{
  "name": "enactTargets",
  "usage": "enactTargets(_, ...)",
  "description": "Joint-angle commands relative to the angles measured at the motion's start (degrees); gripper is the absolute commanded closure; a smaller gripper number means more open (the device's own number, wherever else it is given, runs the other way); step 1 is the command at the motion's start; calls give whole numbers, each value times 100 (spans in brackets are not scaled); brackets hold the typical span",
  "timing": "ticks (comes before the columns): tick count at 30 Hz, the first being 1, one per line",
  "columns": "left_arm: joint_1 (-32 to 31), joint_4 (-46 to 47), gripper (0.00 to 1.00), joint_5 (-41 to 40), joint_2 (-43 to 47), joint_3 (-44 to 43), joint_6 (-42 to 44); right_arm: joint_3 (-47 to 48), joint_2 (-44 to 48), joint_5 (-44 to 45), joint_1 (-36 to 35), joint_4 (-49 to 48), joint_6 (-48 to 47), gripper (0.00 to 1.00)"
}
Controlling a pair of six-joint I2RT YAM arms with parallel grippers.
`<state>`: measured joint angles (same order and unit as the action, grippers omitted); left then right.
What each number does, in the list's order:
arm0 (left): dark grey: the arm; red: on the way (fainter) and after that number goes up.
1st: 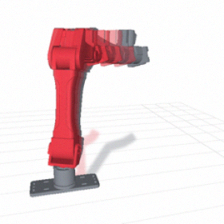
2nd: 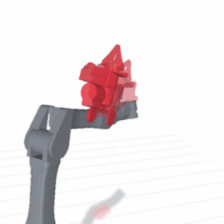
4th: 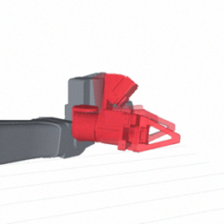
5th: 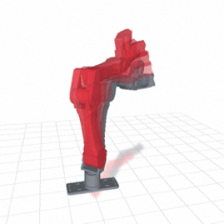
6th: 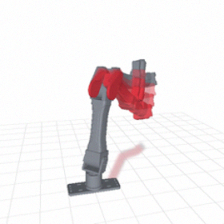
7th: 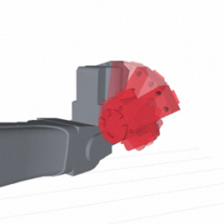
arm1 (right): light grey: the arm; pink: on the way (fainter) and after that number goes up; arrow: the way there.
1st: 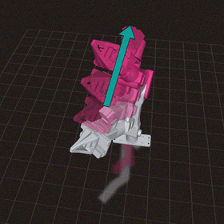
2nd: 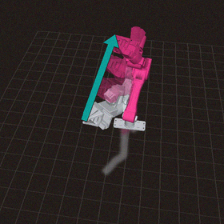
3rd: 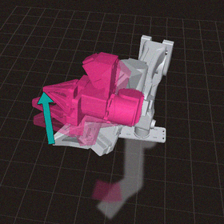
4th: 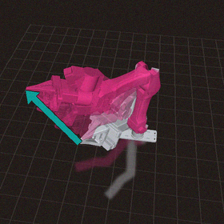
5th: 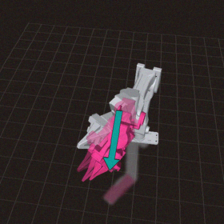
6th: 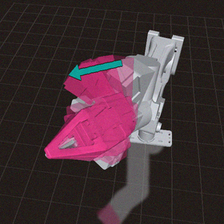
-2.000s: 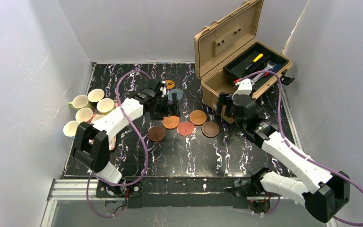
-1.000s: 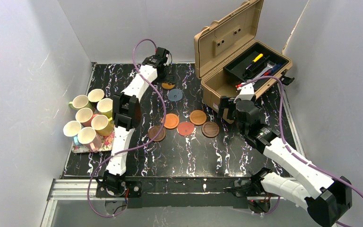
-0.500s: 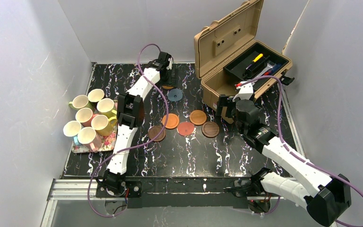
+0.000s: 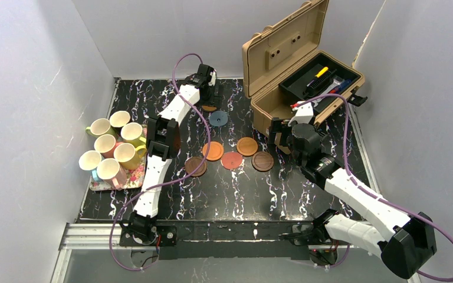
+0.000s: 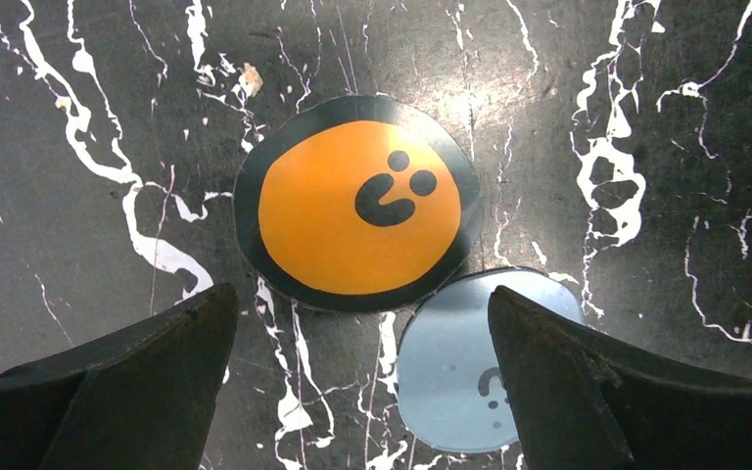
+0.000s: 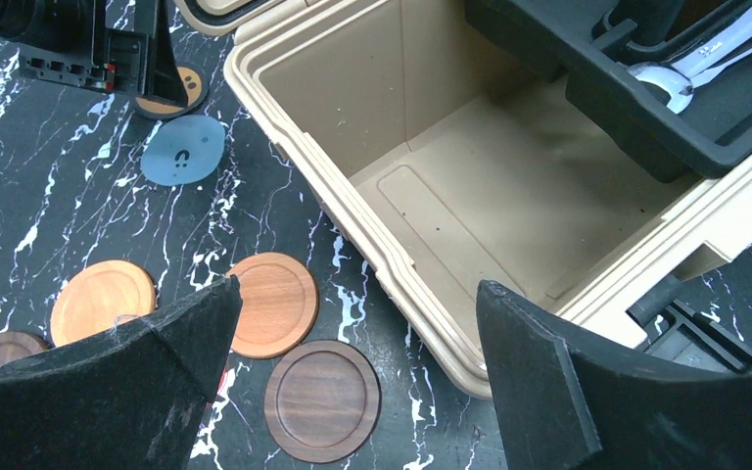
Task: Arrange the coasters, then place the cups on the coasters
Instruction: Move the coaster to the center of the board.
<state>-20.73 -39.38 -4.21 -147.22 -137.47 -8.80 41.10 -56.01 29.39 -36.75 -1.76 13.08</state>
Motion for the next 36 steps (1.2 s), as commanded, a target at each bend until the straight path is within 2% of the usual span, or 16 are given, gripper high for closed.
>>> enactTargets(1,-30,-45,2,-69,-131,-194,343,-28,-78,18,11,-359,-59,1)
enactTargets(7,-89,-42,2,84,-229,-202,552,-23,-136,18,17,-413,-34,1)
enactTargets(15,-83,-183,2,-451,-355,-201,588,-22,-89,63,15,-369,-78,1)
enactTargets(20,57,-307,2,-600,-392,-167,260,-34,-77,67,10,-365,-80,1)
enactTargets(26,252,-327,2,-715,-190,187,-110,-75,-81,78,14,-404,-76,1)
enactTargets(36,387,-309,8,-915,125,872,-239,-81,-126,3,15,-449,-39,1)
